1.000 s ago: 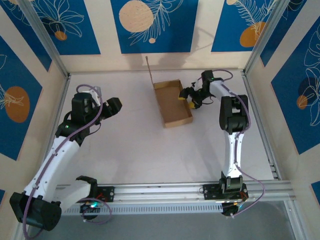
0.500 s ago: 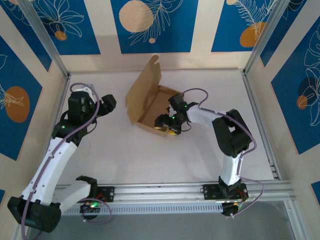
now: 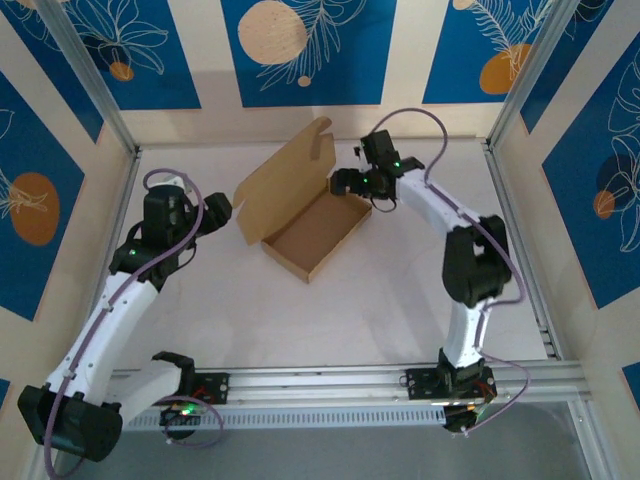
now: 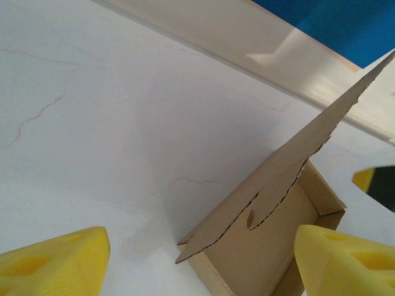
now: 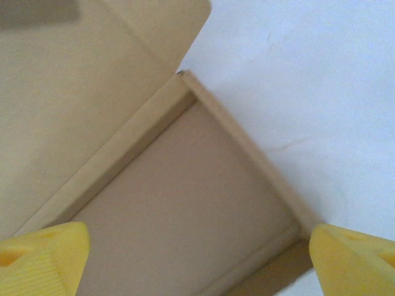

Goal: Fold the paper box

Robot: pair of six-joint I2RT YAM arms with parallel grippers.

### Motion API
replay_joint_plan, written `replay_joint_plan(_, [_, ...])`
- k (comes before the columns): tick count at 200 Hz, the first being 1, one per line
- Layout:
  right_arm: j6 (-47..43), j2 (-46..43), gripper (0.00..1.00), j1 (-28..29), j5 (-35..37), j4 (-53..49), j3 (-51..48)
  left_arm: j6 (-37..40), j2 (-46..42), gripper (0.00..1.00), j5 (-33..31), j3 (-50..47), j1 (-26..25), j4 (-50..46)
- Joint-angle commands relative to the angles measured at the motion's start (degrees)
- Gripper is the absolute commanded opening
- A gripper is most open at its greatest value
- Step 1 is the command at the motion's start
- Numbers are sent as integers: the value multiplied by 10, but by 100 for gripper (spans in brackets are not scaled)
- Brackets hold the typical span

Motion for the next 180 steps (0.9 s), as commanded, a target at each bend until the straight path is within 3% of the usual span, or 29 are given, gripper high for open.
replay_joint_plan(1, [-70, 63, 89, -21, -29, -83, 65, 16, -10, 78, -6, 2, -6, -10])
replay_joint_plan(33, [-73, 121, 83, -22, -18, -98, 101, 25, -17, 78, -18, 4, -6, -15])
replay_joint_plan(71, [-67, 137, 67, -7, 7, -104, 100, 28, -18, 78, -29, 10, -6, -27])
replay_joint_plan(129, [12, 35, 44, 42, 67, -77, -73, 34, -26, 78, -30, -1, -6, -19])
replay_joint_plan(146, [24, -6, 43, 62, 52, -58, -139, 39, -27, 78, -33, 0, -6, -17])
replay_joint_plan(165, [29, -40, 44, 89, 116, -65, -170, 44, -27, 78, -38, 4, -6, -17])
replay_joint_plan(180, [32, -55, 53, 101, 180, -79, -168, 47, -30, 78, -43, 6, -6, -17])
